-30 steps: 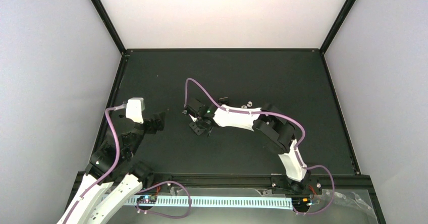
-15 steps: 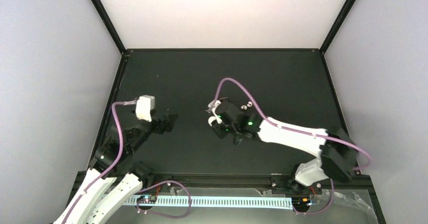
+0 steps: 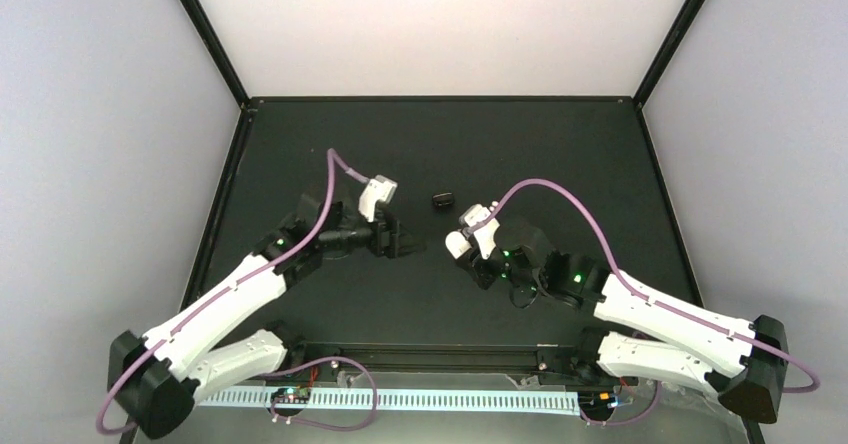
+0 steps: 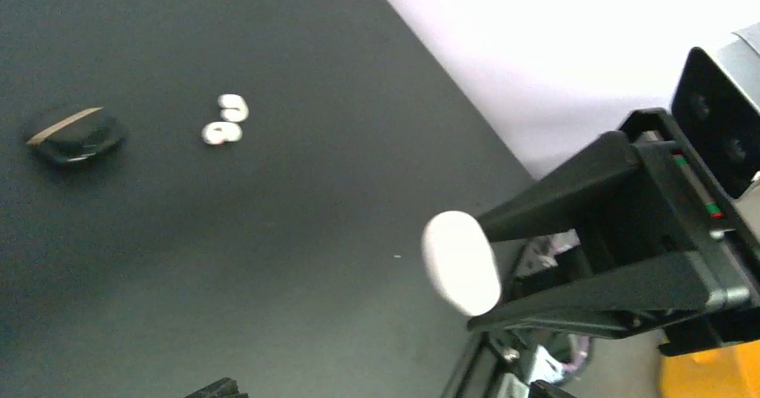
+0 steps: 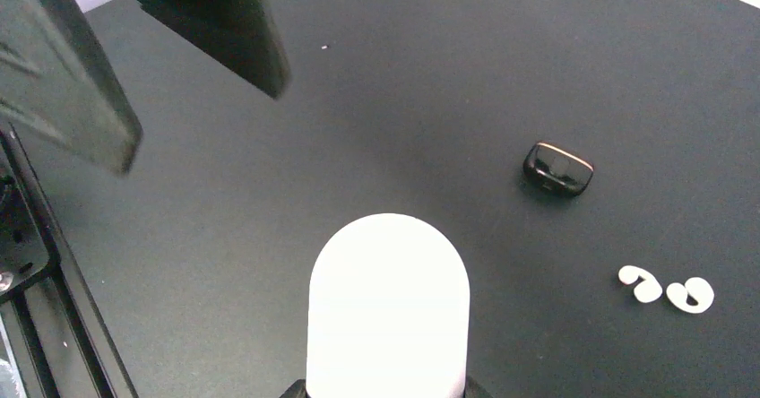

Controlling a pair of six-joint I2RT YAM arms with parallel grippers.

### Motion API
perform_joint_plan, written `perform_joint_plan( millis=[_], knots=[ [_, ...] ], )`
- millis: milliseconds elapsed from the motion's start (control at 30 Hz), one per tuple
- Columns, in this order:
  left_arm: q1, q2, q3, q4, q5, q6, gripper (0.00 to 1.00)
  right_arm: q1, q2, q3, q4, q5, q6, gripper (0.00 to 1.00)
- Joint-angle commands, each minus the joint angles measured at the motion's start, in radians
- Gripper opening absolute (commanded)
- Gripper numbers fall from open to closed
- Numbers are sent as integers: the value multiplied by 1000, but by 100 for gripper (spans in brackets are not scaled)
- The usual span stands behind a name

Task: Insert the wireless bluetooth earbuds into the charging case
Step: Open the charging case.

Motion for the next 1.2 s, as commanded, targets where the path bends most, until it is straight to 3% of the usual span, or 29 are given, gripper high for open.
perform_joint_plan(
  millis=[0, 633, 1167],
  knots=[
    [-55, 105, 127, 59, 147, -18, 82, 6, -25, 13, -12, -14, -29, 31],
    [-109, 315, 265, -27, 203, 20, 68, 23, -4, 103, -76, -27, -98, 32],
    [-172, 348, 261, -18, 200, 8, 46, 35, 28, 132, -68, -26, -95, 32]
  ],
)
